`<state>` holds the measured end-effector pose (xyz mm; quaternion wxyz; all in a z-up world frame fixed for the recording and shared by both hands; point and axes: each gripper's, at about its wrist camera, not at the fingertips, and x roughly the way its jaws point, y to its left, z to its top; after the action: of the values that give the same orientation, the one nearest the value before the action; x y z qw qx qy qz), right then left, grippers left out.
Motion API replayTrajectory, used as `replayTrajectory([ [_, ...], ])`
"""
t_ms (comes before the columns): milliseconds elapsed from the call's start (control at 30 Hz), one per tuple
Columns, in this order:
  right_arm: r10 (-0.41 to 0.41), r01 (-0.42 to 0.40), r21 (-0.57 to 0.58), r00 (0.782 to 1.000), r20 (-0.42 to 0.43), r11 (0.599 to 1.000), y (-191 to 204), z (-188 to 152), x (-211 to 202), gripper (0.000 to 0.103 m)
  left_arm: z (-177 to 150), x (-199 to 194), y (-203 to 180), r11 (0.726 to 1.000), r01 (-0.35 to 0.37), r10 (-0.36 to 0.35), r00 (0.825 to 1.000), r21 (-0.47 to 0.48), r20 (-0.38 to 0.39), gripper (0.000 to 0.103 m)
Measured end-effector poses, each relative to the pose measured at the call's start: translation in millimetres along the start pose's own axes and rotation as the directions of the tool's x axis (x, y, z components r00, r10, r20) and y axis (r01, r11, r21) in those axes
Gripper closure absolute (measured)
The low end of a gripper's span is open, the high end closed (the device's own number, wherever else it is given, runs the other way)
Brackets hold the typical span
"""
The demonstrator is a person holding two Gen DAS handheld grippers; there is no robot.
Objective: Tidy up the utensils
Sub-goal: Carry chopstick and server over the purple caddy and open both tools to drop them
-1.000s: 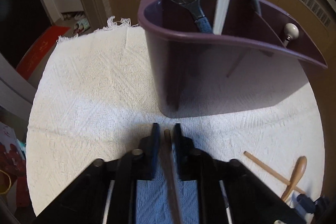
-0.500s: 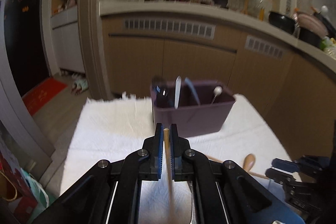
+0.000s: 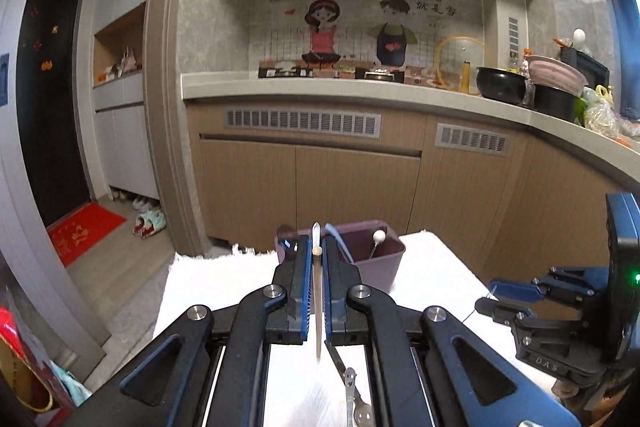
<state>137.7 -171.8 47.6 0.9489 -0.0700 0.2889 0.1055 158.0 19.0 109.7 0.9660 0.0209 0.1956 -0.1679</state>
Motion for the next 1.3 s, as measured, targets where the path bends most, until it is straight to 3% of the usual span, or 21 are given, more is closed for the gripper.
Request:
replayTrajectory([
  [367,-0.042,0.046,-0.03,0.991,0.125,0.999,-11,74,-34,0.079,53,-16,-11,0.999,-0.018,0.013,0.993,0.039,0.115,0.1],
  [700,-0.127,0.146,-0.061,0.961,0.245,0.987,-22,156,-30,0.079,115,18,-13,1.0,-0.005,-0.002,0.976,0.031,0.22,0.1],
  [867,-0.139,0.157,-0.049,0.957,0.255,0.986,-32,182,4,0.079,126,64,-8,1.0,0.019,-0.021,0.982,0.012,0.189,0.1],
  [1000,-0.135,0.151,-0.062,0.967,0.215,0.987,-35,184,48,0.079,116,109,0,1.0,0.019,-0.019,0.991,-0.002,0.13,0.1],
  [1300,-0.099,0.099,-0.026,0.995,-0.001,0.995,-41,142,160,0.079,69,196,25,0.998,0.019,-0.021,0.999,-0.053,-0.041,0.1],
])
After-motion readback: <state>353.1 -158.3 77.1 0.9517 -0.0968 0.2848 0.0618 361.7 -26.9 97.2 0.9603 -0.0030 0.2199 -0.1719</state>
